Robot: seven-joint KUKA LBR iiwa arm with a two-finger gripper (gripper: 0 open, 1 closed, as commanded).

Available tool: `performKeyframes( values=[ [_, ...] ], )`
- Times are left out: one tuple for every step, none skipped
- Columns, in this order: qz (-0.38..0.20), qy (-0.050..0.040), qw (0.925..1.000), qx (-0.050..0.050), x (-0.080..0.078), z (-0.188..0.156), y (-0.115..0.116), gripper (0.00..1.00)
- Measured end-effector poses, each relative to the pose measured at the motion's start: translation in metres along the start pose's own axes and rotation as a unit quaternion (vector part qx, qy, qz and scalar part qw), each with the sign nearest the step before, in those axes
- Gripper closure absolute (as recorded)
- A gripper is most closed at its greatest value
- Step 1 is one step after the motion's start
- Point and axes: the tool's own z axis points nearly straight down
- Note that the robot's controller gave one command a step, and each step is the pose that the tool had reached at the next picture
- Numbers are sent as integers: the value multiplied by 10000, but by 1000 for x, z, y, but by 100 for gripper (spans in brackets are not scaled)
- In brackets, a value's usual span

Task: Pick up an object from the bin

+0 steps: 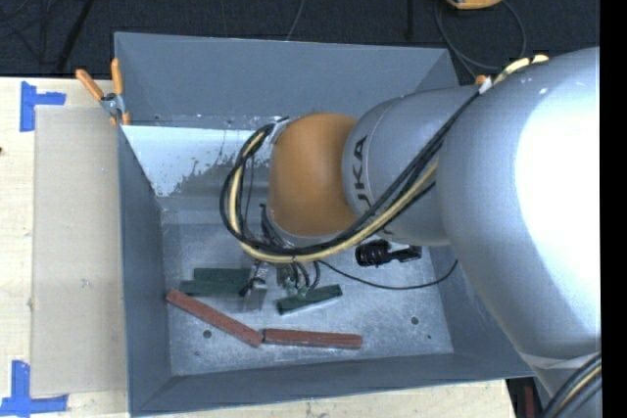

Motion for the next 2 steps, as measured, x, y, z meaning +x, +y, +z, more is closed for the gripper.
performKeyframes(
  values=[
    [-62,-52,10000,-19,-20,-98,9,100],
    [-109,-50,9999,-22,-2,-185,23,100]
  ],
)
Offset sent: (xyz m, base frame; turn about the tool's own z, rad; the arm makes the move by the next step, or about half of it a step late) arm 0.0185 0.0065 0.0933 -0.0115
